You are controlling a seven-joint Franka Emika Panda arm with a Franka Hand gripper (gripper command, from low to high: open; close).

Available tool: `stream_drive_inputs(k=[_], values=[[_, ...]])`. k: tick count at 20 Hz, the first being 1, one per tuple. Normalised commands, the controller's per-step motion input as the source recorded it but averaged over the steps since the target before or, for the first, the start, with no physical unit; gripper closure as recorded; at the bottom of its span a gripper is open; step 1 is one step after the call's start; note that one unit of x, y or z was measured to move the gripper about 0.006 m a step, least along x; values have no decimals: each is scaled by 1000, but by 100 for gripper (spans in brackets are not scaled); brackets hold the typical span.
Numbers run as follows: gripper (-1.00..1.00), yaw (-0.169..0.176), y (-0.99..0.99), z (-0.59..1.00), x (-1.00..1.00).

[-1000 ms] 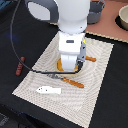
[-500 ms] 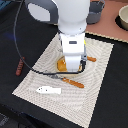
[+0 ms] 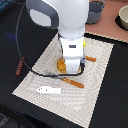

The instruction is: Interact with the objects in diverse but meaningful ways.

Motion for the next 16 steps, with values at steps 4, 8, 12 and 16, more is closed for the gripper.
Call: stream_drive_inputs(k=[4,8,12,16], values=[[-100,36,-34,-128,0],[100,35,-46,-101,0],[100,33,-44,-96,0],[100,32,-48,-75,0]])
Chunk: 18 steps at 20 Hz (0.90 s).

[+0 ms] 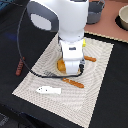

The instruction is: Interact with the objects in diverse but meaningful ways.

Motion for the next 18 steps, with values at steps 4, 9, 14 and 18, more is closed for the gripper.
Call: stream_drive_inputs(k=[4,9,14,18], values=[[100,32,-46,-39,0],[100,24,-79,6,12],[100,1,-165,882,163],[100,11,-198,1000,-4]])
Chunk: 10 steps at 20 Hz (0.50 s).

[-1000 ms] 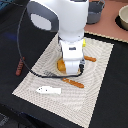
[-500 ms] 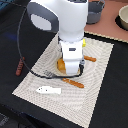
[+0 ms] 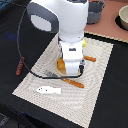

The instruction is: Interact with the objects in diverse but meaningful ways.

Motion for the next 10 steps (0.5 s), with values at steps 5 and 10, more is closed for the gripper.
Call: stream_drive_inputs(k=[5,10], values=[[100,23,-102,987,-28],[100,52,11,744,-291]])
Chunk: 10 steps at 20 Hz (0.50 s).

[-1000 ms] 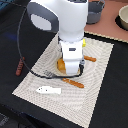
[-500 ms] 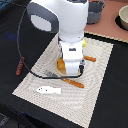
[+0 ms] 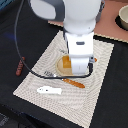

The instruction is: Interact with the objects in diverse but meaningful ways.

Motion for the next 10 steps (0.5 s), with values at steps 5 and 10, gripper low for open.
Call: stream_drive_inputs(k=[5,10], values=[[100,21,106,468,-471],[100,0,166,2,-803]])
